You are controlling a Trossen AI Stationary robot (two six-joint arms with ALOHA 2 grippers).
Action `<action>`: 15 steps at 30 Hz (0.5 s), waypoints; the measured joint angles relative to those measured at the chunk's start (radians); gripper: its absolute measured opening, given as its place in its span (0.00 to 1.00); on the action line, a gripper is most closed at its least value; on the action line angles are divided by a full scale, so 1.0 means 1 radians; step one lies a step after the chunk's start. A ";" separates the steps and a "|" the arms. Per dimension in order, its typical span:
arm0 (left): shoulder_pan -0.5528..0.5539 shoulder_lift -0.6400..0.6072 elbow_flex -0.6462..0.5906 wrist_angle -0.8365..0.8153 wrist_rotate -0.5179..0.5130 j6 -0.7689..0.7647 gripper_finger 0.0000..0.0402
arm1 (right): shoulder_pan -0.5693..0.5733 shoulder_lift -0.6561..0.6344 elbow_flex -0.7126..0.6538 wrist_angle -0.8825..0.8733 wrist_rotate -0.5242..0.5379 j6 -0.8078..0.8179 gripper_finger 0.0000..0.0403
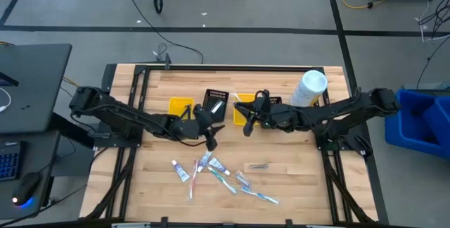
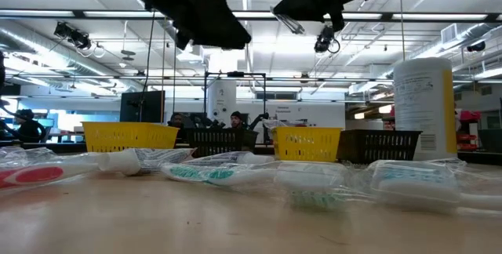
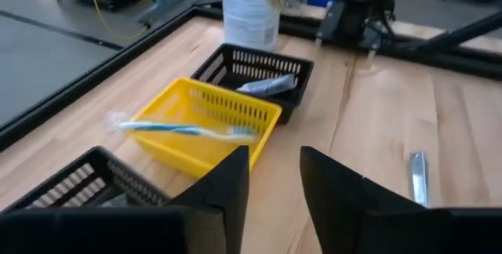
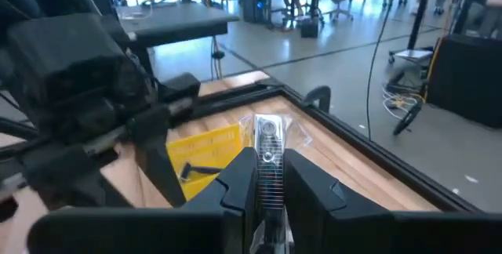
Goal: Pick & Place Travel size toiletries
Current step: Put the silver nail cutter into the left black bin
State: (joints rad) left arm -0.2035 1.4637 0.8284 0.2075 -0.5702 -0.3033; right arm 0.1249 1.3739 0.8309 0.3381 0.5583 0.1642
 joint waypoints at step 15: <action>0.035 0.081 0.000 0.285 -0.036 -0.103 0.44 | 0.000 0.084 0.000 0.139 -0.044 0.037 0.15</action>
State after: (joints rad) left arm -0.1686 1.5448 0.8284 0.4925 -0.6060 -0.4066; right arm 0.1249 1.4577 0.8310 0.4774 0.5140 0.2016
